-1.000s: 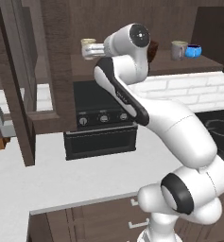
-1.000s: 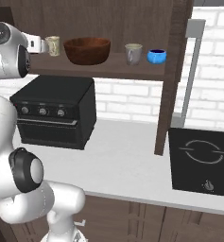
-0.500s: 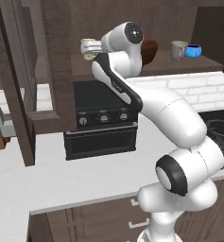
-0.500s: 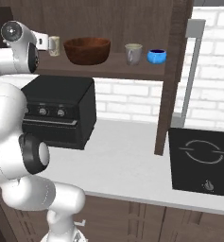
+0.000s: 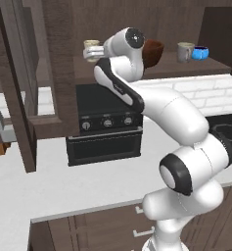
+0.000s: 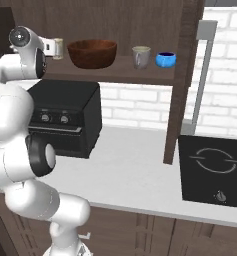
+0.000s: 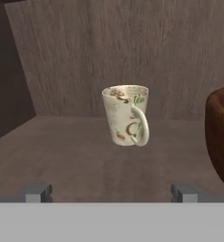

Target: Gather all objects into one cabinet and sort the glasses and bowls to opposite sides.

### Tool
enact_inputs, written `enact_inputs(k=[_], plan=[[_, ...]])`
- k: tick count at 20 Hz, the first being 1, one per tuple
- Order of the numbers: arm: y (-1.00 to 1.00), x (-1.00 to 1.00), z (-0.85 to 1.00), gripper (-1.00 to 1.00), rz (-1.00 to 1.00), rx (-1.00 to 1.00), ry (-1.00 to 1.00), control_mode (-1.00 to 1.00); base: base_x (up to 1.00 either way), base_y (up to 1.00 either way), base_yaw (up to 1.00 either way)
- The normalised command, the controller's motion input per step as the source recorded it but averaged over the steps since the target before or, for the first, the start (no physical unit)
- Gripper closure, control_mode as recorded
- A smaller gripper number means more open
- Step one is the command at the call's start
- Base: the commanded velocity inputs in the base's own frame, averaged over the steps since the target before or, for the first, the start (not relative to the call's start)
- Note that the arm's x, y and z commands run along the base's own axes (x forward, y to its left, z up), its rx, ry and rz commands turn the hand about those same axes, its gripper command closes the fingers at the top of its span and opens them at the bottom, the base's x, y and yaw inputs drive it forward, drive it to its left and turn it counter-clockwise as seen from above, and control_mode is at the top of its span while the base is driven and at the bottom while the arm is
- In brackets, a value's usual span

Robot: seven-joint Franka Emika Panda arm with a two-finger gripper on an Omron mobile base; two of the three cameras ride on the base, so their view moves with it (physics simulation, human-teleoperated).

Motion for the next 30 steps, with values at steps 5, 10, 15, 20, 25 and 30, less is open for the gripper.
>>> enact_inputs(k=[5, 10, 15, 20, 25, 30], plan=[[0.0, 0.23, -0.22, -1.0, 0.0, 0.0, 0.0, -1.0, 0.0, 0.0, 0.0], [0.0, 0.22, -0.11, -1.0, -0.02, 0.0, 0.0, -1.0, 0.0, 0.0, 0.0], [0.0, 0.13, 0.0, -1.0, -0.04, 0.0, 0.0, -1.0, 0.0, 0.0, 0.0], [0.0, 0.13, 0.0, -1.0, -0.05, 0.0, 0.0, -1.0, 0.0, 0.0, 0.0], [-0.07, 0.1, 0.02, -1.0, -0.01, 0.0, 0.0, -1.0, 0.0, 0.0, 0.0], [-0.08, 0.12, 0.06, -1.0, 0.0, 0.0, 0.0, -1.0, 0.0, 0.0, 0.0]])
